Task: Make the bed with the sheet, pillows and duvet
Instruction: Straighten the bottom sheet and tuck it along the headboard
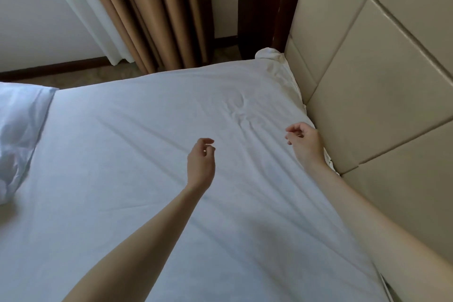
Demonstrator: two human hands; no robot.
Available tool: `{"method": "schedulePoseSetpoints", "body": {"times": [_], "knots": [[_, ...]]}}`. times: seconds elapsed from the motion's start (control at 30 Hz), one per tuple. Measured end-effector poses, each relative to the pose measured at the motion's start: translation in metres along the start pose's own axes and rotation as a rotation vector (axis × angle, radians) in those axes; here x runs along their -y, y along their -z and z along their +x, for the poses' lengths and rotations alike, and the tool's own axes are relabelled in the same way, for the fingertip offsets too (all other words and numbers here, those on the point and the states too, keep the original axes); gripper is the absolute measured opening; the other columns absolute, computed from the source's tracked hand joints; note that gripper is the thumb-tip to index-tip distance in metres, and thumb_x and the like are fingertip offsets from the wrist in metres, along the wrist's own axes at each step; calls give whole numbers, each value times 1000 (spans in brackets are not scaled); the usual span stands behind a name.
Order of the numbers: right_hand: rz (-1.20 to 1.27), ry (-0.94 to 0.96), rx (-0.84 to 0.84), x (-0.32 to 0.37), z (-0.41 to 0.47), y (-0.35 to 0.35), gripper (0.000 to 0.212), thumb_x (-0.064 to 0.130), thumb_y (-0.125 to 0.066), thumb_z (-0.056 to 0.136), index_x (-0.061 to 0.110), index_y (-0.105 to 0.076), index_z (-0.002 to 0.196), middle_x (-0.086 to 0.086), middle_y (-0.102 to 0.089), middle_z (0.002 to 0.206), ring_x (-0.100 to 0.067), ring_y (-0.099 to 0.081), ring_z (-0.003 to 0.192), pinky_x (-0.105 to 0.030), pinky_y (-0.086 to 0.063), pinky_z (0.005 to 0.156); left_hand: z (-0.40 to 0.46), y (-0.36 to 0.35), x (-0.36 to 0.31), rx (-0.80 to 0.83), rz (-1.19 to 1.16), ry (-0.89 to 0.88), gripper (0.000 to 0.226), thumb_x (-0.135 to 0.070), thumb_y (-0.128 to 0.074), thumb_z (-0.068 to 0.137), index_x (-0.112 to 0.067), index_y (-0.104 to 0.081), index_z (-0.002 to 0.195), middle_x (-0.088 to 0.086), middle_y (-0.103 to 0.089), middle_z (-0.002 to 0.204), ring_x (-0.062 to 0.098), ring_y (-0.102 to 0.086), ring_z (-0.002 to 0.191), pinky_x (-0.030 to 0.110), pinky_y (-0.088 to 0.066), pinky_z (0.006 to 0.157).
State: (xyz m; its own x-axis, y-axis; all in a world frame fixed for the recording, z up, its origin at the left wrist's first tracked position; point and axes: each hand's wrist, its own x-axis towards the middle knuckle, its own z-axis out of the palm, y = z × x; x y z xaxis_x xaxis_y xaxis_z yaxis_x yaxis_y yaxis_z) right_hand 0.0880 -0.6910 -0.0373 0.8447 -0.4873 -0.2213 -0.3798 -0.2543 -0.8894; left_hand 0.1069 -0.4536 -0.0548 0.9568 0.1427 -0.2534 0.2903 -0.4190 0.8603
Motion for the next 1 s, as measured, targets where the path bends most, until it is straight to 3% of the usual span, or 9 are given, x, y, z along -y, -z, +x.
{"method": "schedulePoseSetpoints", "body": {"times": [0.13,0.3,0.47,0.53,0.63,0.73,0.83,0.93,1.0], "knots": [[-178,33,44,-22,65,-33,13,1,-56,85,11,-63,91,-2,-58,89,-19,-52,80,-13,-39,61,77,-31,20,16,172,-79,27,-15,-41,96,-16,-59,117,1,-58,116,15,-55,96,33,-45,85],[-376,82,68,-46,147,-65,29,7,-61,87,7,-55,114,-9,-51,116,-23,-50,97,-29,-38,81,166,-63,47,155,566,-282,36,-27,-46,98,-19,-49,133,5,-48,135,26,-46,119,43,-42,95],[-618,-36,86,-65,215,-82,64,25,-73,80,11,-40,133,-11,-38,137,-32,-36,127,-44,-37,96,246,-90,52,361,956,-352,63,-41,-54,94,-28,-25,148,2,-19,157,29,-25,140,49,-31,104],[-734,-83,127,-75,232,-89,76,31,-76,78,13,-34,138,-11,-32,142,-33,-30,131,-45,-34,99,274,-103,48,406,990,-377,67,-44,-56,92,-31,-23,148,-3,-16,158,25,-19,143,48,-28,105],[-777,-119,95,-96,249,-98,85,41,-78,75,11,-30,138,-11,-28,140,-35,-27,130,-48,-30,101,305,-126,42,351,859,-269,71,-53,-56,88,-41,-20,148,-13,-15,157,21,-12,144,49,-21,106],[-771,-79,-46,-111,265,-107,64,38,-73,82,4,-42,126,-15,-39,133,-38,-36,124,-47,-34,98,323,-143,47,207,718,-303,59,-47,-65,84,-40,-40,137,-10,-31,146,25,-25,133,40,-24,98],[-829,61,-82,-115,273,-114,28,24,-60,93,2,-56,109,-18,-54,121,-36,-45,117,-43,-35,92,336,-150,49,162,610,-398,33,-30,-69,84,-23,-59,115,-1,-49,125,29,-41,113,33,-27,86],[-852,150,-66,-117,274,-112,18,19,-54,96,3,-57,100,-17,-58,112,-35,-49,111,-41,-36,88,341,-155,44,208,680,-515,8,-17,-64,89,-10,-61,92,8,-57,104,33,-50,99,31,-29,76],[-855,184,-34,-115,275,-105,12,20,-53,96,9,-53,92,-14,-58,108,-34,-51,107,-40,-35,85,344,-155,37,252,756,-549,11,-16,-58,92,-12,-53,83,10,-57,99,33,-50,95,33,-33,76]]}}
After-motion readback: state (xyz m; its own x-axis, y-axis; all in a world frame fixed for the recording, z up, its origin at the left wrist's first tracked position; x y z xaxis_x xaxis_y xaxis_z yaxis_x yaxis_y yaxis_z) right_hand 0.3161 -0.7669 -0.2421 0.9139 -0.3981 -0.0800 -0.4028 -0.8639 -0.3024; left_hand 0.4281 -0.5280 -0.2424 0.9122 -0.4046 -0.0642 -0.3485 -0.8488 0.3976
